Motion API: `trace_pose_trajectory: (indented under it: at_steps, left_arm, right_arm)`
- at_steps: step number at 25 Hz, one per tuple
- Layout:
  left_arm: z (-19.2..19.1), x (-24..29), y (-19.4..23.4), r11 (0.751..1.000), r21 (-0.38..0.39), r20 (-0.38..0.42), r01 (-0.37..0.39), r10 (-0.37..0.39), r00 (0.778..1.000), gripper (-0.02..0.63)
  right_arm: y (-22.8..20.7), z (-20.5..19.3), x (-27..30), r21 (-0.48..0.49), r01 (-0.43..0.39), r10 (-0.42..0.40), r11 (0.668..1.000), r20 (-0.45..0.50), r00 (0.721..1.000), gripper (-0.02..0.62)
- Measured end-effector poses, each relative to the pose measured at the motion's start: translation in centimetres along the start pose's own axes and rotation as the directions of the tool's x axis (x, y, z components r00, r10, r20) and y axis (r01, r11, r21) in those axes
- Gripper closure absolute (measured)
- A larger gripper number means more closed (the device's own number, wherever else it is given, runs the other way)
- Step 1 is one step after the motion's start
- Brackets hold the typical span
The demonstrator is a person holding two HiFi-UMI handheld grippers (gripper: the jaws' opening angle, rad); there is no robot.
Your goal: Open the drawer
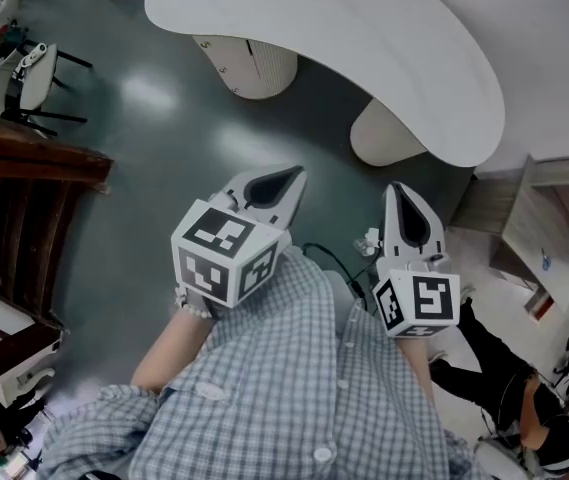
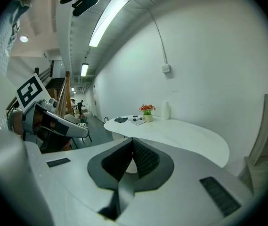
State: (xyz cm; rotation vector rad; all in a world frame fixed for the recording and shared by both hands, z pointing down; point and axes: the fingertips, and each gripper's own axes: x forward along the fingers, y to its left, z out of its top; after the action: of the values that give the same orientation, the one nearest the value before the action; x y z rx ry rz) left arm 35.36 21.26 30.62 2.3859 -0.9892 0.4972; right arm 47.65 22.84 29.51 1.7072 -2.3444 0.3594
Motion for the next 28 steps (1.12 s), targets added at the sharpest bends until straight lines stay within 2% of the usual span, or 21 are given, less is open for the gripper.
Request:
trace_pose_trajectory:
  at_steps: [9, 16, 20, 28]
  left_arm:
    - [0.7, -3.9, 7.1, 0.994, -0.056, 0.052, -0.094, 0.097, 0.994, 0.603]
    - [0.1, -7.3, 11.5, 0.972, -0.136, 0.088, -0.19, 0.203, 0.975, 0.603]
    - [-0.7, -9.3, 13.4, 0.948, -0.192, 0.106, -0.255, 0.278, 0.955, 0.603]
    - [-1.6, -12.7, 16.9, 0.882, -0.287, 0.135, -0.374, 0.424, 0.896, 0.603]
  right_arm:
    - [4.2, 2.4, 5.8, -0.044, -0.069, 0.07, 0.997, 0.015, 0.997, 0.586]
    - [8.3, 3.4, 9.3, -0.096, -0.176, 0.177, 0.98, 0.002, 0.984, 0.586]
    - [10.6, 3.6, 11.1, -0.122, -0.251, 0.252, 0.96, -0.013, 0.968, 0.586]
    - [14.9, 4.0, 15.1, -0.163, -0.398, 0.397, 0.903, -0.041, 0.917, 0.586]
